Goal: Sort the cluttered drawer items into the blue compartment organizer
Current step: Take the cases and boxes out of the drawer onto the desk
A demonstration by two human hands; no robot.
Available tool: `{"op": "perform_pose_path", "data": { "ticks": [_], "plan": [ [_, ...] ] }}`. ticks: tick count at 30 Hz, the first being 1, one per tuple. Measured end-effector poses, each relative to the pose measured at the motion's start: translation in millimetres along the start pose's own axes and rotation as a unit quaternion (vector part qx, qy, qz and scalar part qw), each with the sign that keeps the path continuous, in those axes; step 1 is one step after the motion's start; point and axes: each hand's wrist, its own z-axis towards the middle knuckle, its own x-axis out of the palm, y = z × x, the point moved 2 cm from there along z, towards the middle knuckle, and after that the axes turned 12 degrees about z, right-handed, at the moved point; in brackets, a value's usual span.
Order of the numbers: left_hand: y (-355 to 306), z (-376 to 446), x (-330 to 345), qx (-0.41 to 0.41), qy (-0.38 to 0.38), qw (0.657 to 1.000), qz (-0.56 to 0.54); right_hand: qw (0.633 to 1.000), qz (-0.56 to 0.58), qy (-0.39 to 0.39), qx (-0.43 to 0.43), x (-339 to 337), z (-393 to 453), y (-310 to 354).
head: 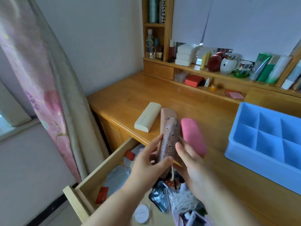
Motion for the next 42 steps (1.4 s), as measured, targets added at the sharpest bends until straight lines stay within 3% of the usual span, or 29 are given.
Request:
{"op": "perform_pose_path", "data": {
  "ticks": [1,2,4,5,6,9,15,17,19,21,23,25,27,30,34,37,40,42],
  "plan": [
    [1,13,-17,-0.001,-0.056,0.998,0.000,0.991,-0.122,-0.024,-0.043,-7,2,5],
    [3,29,-36,0.005,-0.116,0.993,0.023,0.955,-0.267,-0.065,-0.112,-17,3,11],
    [7,64,-76,0.023,-0.224,0.968,0.108,0.822,-0.505,-0.119,-0.234,-42,0,17],
    [9,83,-93,0.025,-0.258,0.952,0.162,0.771,-0.564,-0.125,-0.266,-53,-2,16],
    [13,101,-107,0.022,-0.270,0.938,0.218,0.753,-0.585,-0.122,-0.276,-62,-5,12],
    [34,150,-125,0.013,-0.229,0.901,0.368,0.767,-0.576,-0.079,-0.272,-77,-11,2],
    [55,189,-118,0.030,-0.142,0.862,0.486,0.787,-0.557,-0.083,-0.251,-76,-12,4],
    [49,173,-116,0.089,-0.217,0.853,0.466,0.782,-0.566,-0.082,-0.250,-74,-14,4],
    [47,136,-105,0.207,-0.286,0.830,0.431,0.785,-0.563,-0.084,-0.244,-74,-15,4],
    [65,91,-86,0.265,-0.226,0.829,0.438,0.785,-0.565,-0.086,-0.240,-73,-16,3],
    [93,62,-64,0.232,-0.091,0.846,0.471,0.780,-0.571,-0.086,-0.242,-73,-16,2],
    [120,59,-50,0.148,0.002,0.851,0.505,0.778,-0.574,-0.086,-0.243,-73,-16,2],
    [127,78,-45,0.070,0.007,0.855,0.514,0.781,-0.570,-0.086,-0.239,-73,-17,2],
    [127,109,-40,0.028,0.006,0.843,0.536,0.787,-0.564,-0.082,-0.234,-72,-17,2],
    [133,125,-34,-0.037,-0.002,0.860,0.509,0.797,-0.553,-0.081,-0.229,-75,-16,2],
    [139,127,-36,-0.007,-0.003,0.809,0.587,0.789,-0.562,-0.083,-0.234,-76,-16,1],
    [150,109,-34,-0.002,0.039,0.822,0.568,0.786,-0.563,-0.079,-0.242,-75,-16,1],
    [151,91,-31,0.049,0.020,0.817,0.574,0.784,-0.566,-0.074,-0.246,-75,-16,1]
  ]
}}
